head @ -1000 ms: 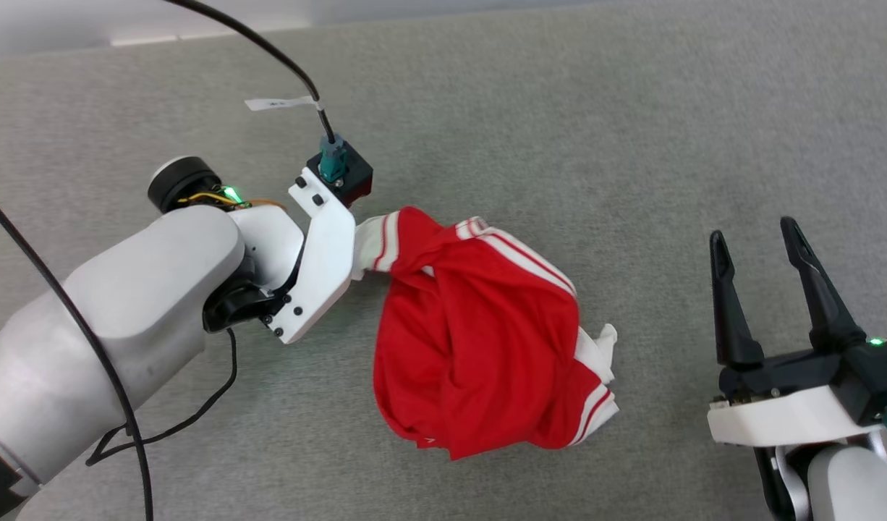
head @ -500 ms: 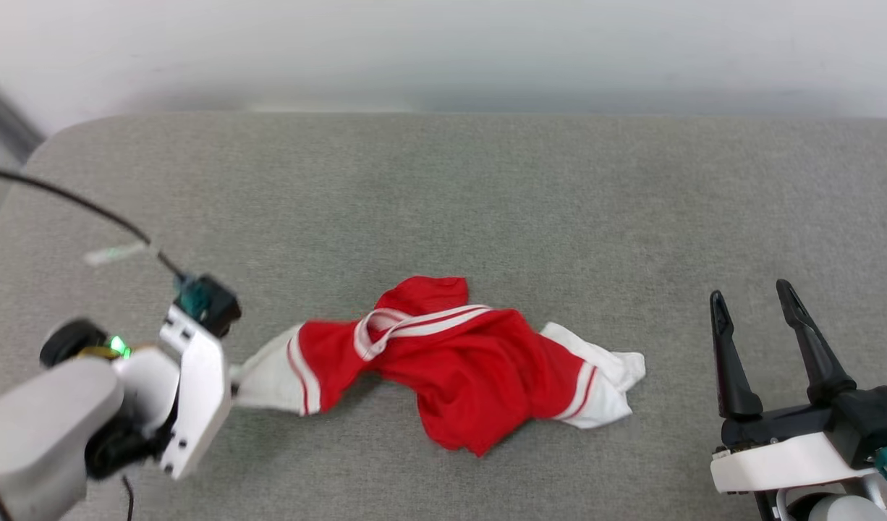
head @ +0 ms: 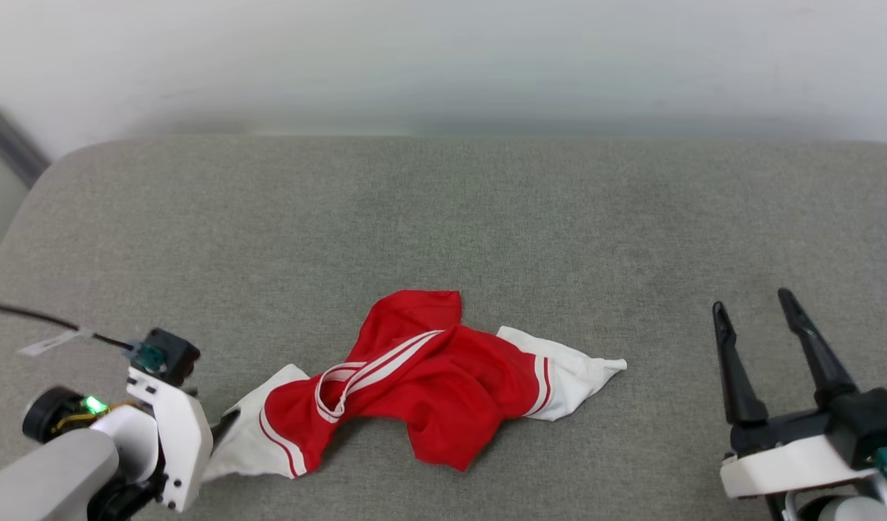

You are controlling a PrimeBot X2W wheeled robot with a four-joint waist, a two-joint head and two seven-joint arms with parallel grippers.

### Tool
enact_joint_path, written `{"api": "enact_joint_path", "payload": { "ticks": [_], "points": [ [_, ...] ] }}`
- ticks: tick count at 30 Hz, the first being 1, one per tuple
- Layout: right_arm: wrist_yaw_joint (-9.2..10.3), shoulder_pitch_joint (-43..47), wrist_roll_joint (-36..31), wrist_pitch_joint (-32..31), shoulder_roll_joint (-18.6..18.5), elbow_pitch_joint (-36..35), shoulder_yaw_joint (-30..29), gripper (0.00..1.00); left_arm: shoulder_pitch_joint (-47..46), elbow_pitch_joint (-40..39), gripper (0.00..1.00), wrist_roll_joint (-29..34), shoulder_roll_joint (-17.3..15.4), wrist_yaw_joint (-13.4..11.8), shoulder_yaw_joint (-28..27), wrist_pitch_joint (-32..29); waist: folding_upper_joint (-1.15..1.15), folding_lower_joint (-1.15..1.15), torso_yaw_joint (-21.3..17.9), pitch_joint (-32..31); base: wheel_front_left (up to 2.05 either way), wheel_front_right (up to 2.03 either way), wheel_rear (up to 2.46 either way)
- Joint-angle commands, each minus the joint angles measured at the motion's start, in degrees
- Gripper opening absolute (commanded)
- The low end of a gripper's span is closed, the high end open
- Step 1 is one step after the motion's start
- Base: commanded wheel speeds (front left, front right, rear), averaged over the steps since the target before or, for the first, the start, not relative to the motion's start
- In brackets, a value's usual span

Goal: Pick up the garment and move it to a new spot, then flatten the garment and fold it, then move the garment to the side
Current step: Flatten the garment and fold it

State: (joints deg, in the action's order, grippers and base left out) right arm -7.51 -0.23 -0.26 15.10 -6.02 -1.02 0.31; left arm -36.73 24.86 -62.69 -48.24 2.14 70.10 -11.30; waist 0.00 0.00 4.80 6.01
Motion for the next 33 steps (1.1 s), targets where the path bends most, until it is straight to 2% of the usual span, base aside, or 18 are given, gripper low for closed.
{"api": "enact_joint_path", "payload": {
  "ticks": [1, 5, 7, 8, 11, 15, 19, 23, 26, 29, 33],
  "points": [
    [0.04, -2.0, -0.1, 0.1, -1.4, 0.2, -0.3, 1.0, -0.9, -1.6, 1.0, 2.6, -0.7, -2.7, -1.7, 6.1, 0.0, 0.0, 0.2, -1.3, 0.0, 0.0, 0.0],
    [0.04, -5.3, 0.9, 0.1, -4.8, 1.1, 0.7, 1.0, 0.0, -7.2, 1.0, 5.2, -1.7, -10.0, -5.5, 16.6, 0.0, 0.0, 0.8, -2.5, 0.0, 0.0, 0.0],
    [0.04, -8.0, 1.3, 0.1, -7.4, 1.9, 2.0, 1.0, 1.4, -10.7, 1.0, 5.7, -1.8, -14.6, -7.6, 21.5, 0.0, 0.0, 1.0, -2.8, 0.0, 0.0, 0.0],
    [0.04, -8.0, 1.3, 0.1, -7.4, 1.9, 2.0, 1.0, 1.4, -10.7, 1.0, 5.7, -1.8, -14.6, -7.6, 21.5, 0.0, 0.0, 1.0, -2.8, 0.0, 0.0, 0.0],
    [0.04, -12.6, 2.4, -1.9, -11.8, 4.1, 6.0, 1.0, 4.2, -16.0, 1.0, 6.3, -1.6, -21.5, -11.4, 25.5, 0.0, 0.0, 1.2, -3.0, 0.0, 0.0, 0.0],
    [0.04, -19.3, 6.6, -11.4, -18.3, 5.9, 15.0, 1.0, 9.4, -23.2, 1.0, 10.5, 0.0, -29.7, -18.9, 26.5, 0.0, 0.0, 1.5, -2.5, 0.0, 0.0, 0.0],
    [0.04, -26.1, 13.5, -23.9, -25.4, 5.8, 27.0, 1.0, 17.5, -28.4, 1.0, 18.4, 3.7, -35.0, -29.0, 26.5, 0.0, 0.0, 2.2, -1.3, 0.0, 0.0, 0.0],
    [0.05, -32.9, 23.8, -37.2, -31.6, 4.7, 41.0, 1.0, 24.5, -31.6, 1.0, 25.5, 8.9, -35.9, -37.0, 26.5, 0.0, 0.0, 2.8, 0.1, 0.0, 0.0, 0.0],
    [0.04, -38.8, 31.3, -45.7, -33.7, 4.9, 49.1, 1.0, 28.8, -33.1, 1.0, 30.4, 13.3, -35.2, -42.3, 26.5, 0.0, 0.0, 3.2, 1.6, 0.0, 0.0, 0.0],
    [0.04, -43.5, 37.9, -52.2, -33.3, 8.0, 55.1, 1.0, 31.9, -33.5, 1.0, 34.2, 17.4, -33.3, -46.6, 26.5, 0.0, 0.0, 3.8, 3.2, 0.0, 0.0, 0.0],
    [0.04, -48.6, 45.3, -57.6, -30.7, 14.2, 59.5, 1.0, 34.2, -32.9, 1.0, 38.1, 22.6, -29.2, -50.1, 26.5, 0.0, 0.0, 5.2, 5.4, 0.0, 0.0, 0.0]
  ]
}}
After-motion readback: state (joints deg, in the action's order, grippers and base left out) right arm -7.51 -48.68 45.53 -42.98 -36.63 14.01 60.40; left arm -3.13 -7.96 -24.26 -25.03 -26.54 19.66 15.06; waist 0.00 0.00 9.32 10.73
